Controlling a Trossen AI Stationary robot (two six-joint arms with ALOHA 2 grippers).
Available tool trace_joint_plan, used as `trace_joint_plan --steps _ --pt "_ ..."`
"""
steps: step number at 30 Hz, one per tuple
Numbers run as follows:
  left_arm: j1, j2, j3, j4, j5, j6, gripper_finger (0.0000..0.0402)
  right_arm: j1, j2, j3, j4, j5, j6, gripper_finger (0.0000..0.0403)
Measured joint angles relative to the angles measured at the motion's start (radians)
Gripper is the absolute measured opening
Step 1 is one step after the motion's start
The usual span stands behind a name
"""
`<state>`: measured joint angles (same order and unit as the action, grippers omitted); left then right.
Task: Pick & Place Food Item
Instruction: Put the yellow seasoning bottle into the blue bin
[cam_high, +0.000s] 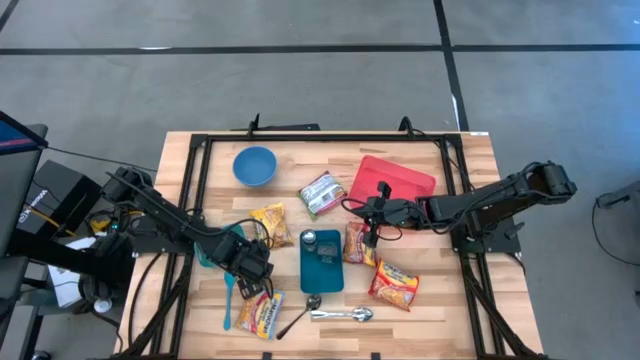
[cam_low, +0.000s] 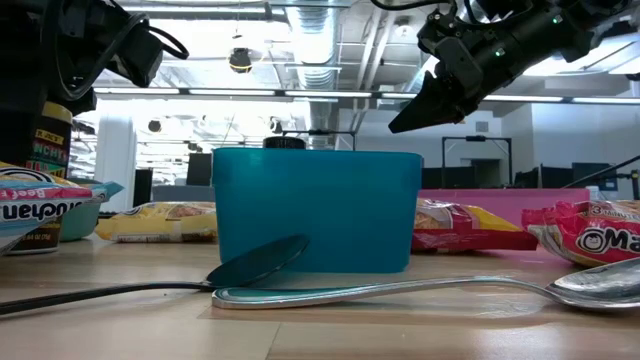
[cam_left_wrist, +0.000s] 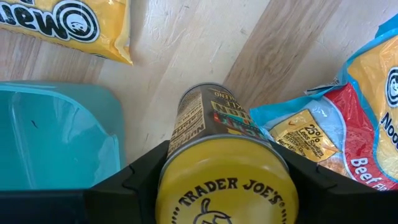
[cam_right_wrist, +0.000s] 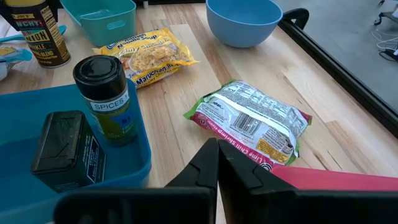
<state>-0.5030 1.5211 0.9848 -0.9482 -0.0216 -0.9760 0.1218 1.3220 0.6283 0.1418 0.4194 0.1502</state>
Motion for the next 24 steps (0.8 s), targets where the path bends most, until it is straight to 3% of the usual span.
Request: trace_joint_plan --steps 24 --pt "0.0 -0.031 0.003 -0.001 0.005 0.001 0.0214 0.0 0.0 0.0 0.001 0.0 0.0 0.0"
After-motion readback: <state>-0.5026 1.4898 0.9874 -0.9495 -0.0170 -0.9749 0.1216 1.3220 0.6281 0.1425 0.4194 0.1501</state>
